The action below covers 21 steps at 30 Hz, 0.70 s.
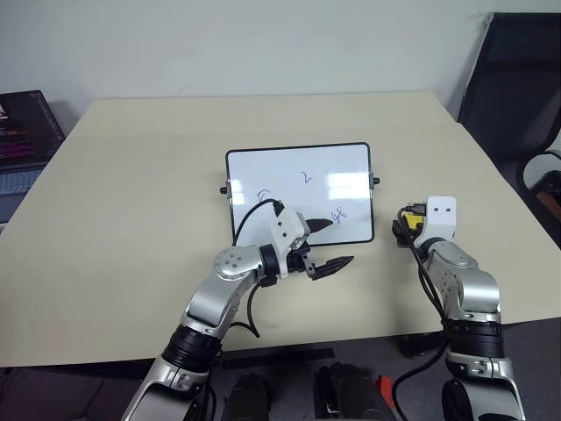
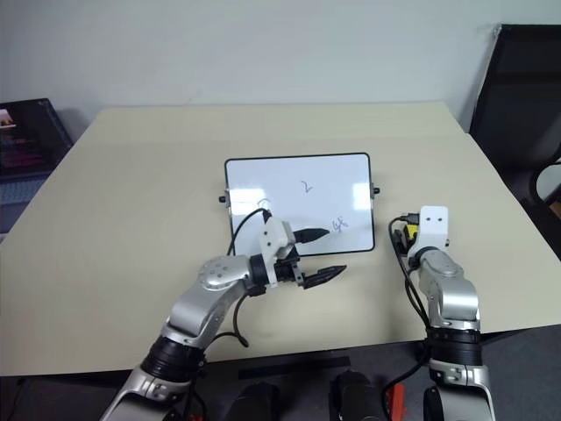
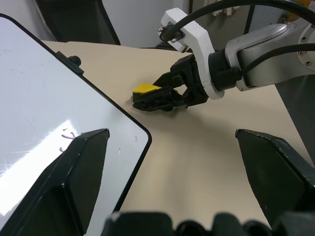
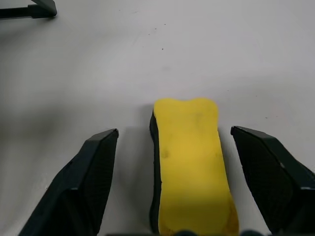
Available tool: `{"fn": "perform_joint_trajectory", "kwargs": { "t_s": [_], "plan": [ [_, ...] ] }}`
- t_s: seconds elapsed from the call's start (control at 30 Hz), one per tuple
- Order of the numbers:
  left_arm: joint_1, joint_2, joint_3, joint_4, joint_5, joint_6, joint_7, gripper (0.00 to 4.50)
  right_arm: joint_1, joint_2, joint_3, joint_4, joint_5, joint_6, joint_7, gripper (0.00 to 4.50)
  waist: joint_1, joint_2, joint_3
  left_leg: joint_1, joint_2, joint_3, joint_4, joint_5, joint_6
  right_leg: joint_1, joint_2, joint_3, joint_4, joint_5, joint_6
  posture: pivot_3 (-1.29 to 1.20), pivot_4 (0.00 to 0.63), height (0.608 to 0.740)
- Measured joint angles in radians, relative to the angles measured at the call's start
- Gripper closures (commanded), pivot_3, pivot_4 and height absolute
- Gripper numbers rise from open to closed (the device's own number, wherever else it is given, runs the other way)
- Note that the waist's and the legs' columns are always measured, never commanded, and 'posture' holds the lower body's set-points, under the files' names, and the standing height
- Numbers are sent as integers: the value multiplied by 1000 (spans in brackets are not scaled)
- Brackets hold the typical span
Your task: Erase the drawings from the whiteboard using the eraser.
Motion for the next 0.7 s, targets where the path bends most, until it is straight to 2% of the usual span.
{"fn": "perform_joint_trajectory", "kwargs": {
  "t_s": [0.7],
  "plan": [
    [0, -5, 0, 0, 1, -3, 3, 0, -10, 22, -38, 1, 19, 6, -41, 600, 0, 0, 0, 0, 0, 0, 0, 0, 0, 0, 0, 0, 0, 0, 0, 0, 150, 740]
  ]
}}
